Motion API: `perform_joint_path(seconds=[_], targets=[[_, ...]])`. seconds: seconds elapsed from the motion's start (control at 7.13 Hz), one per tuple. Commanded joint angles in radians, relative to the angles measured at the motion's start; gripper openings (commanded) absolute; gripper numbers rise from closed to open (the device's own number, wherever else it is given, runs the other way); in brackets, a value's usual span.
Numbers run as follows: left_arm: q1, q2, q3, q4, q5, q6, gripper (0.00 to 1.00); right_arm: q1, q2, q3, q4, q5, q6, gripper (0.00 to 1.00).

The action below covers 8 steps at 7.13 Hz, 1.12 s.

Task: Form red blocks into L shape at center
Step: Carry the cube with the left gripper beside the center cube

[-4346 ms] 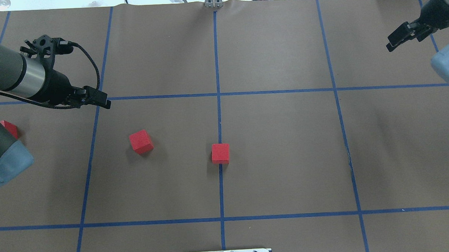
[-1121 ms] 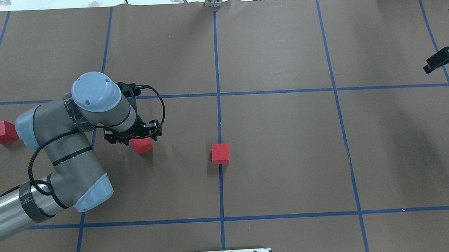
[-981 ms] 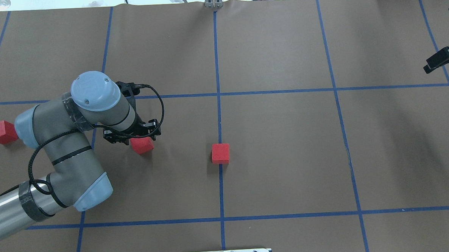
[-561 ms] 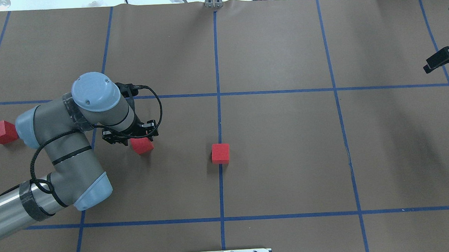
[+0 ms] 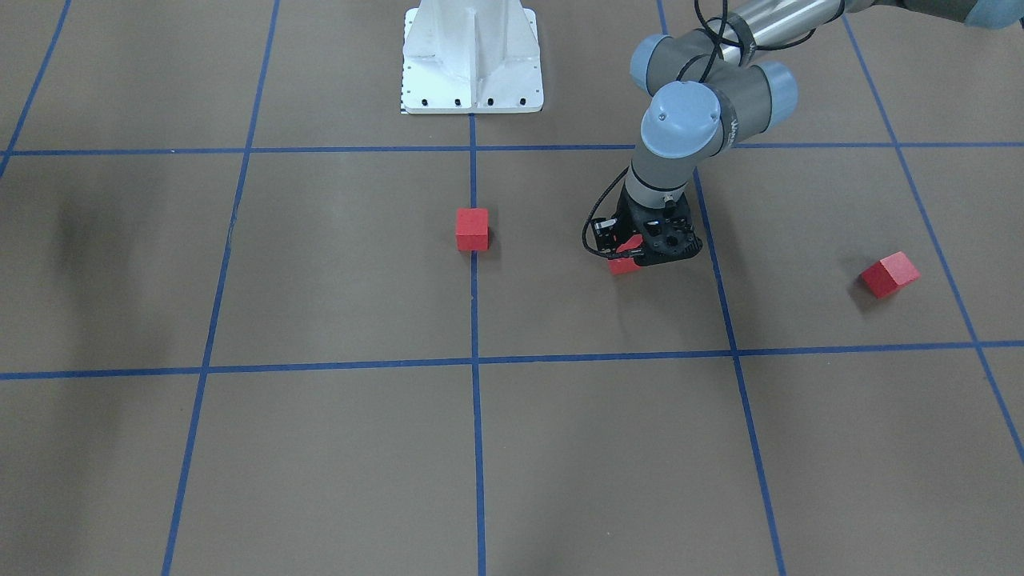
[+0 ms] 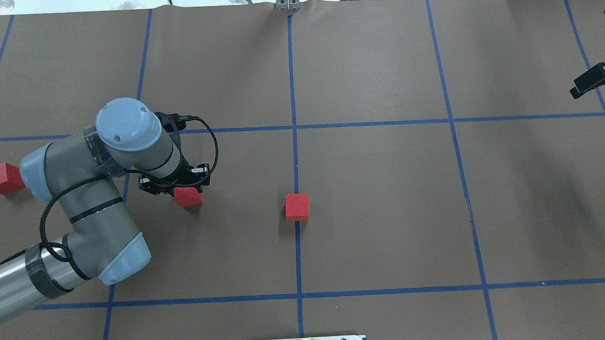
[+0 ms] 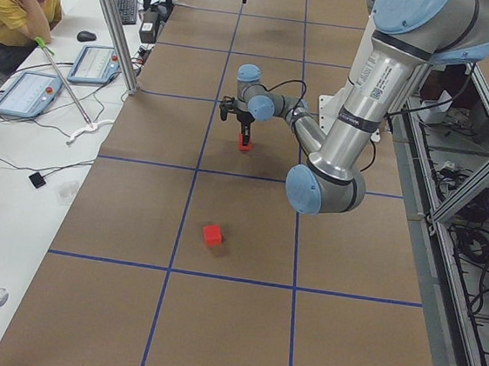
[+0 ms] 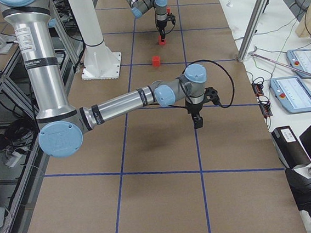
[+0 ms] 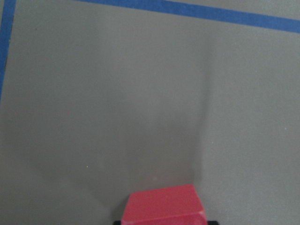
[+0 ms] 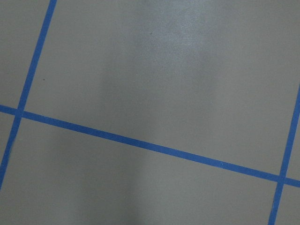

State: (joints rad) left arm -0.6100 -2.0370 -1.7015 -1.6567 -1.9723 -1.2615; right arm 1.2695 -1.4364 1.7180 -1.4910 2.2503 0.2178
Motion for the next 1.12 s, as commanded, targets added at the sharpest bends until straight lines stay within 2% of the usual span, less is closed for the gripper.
perform_joint_path(seconds=[0.0,0.28,0.42,0.56,0.7,0.84,0.98], targets=[[-0.008,-0.023,-0.01,0.0,0.0,0.005,0.01,0.001,0.002,0.0,0.0,0.0,0.0,1.0],[-0.016,-0.116,0.009,0.002,0.003,0.014,0.0,0.001,0.001,-0.001,0.0,0.0,0.0,1.0],[-0.016,-0.212,0.073,0.003,0.003,0.014,0.0,0.001,-0.001,-0.005,0.0,0.0,0.0,1.0],[-0.013,-0.359,0.208,0.018,0.003,0.014,0.0,0.001,-0.001,-0.006,0.0,0.0,0.0,1.0],[-0.002,-0.458,0.315,0.018,0.006,0.016,0.0,0.001,-0.001,-0.006,0.0,-0.001,0.0,1.0],[0.019,-0.533,0.383,0.02,0.01,0.102,0.0,0.001,-0.001,-0.006,0.0,-0.001,0.002,1.0],[0.06,-0.542,0.4,0.017,0.06,0.134,0.0,0.001,-0.001,-0.005,0.0,-0.001,0.002,1.0]])
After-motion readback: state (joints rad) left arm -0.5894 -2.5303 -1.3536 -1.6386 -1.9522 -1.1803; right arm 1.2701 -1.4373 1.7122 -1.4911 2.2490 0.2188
